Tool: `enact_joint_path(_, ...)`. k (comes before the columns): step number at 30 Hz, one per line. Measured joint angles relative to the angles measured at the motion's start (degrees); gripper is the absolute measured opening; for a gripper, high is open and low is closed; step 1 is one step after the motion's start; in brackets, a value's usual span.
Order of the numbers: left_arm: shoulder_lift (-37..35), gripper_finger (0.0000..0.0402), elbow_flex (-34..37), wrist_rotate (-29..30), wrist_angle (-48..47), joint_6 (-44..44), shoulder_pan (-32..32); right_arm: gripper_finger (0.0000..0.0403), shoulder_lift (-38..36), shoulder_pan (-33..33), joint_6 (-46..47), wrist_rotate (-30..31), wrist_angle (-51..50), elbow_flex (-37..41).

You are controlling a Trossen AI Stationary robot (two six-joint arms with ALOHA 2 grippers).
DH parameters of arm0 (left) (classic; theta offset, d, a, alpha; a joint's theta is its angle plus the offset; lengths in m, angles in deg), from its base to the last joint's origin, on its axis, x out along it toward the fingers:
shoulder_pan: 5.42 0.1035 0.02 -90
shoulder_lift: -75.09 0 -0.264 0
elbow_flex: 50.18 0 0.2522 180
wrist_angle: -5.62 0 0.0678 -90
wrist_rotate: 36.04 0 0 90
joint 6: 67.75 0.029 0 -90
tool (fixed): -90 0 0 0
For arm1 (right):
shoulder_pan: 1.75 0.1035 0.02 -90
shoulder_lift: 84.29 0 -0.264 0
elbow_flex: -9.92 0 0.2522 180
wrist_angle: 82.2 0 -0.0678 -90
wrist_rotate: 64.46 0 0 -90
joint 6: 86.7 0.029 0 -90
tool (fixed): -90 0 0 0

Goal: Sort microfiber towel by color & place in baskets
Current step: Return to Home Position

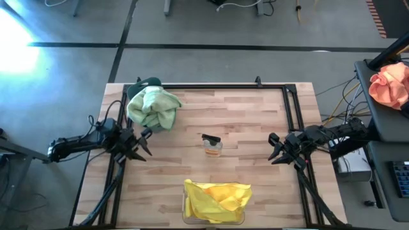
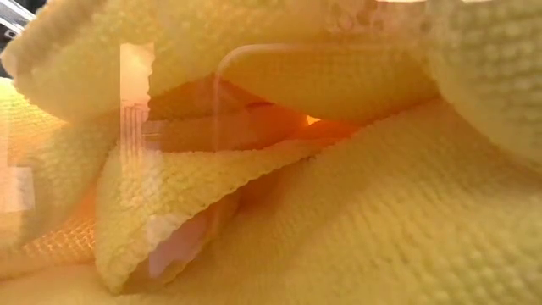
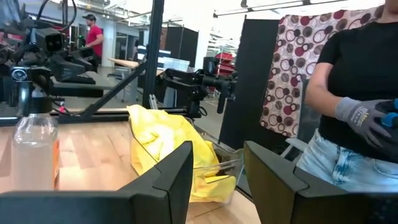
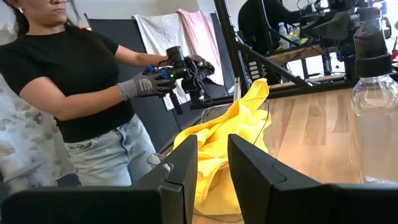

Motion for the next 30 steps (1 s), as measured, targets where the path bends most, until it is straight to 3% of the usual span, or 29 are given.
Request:
enact_joint_path(12, 0.0, 0.0127, 0.02, -0.49, 0.0, 0.0, 4.19, 0.0082, 0.0, 0.0, 0.0, -0.02, -0.01, 0.0)
enact_joint_path(17, 0.0, 0.0127, 0.02, 2.38, -0.02, 0.0, 5.95, 0.0082, 0.0, 0.0, 0.0, -0.01, -0.02, 0.0)
enact_joint_path(30, 0.0, 0.0127, 0.02, 3.05, -0.06, 0.0, 14.66, 0.0082, 0.0, 0.0, 0.0, -0.02, -0.01, 0.0)
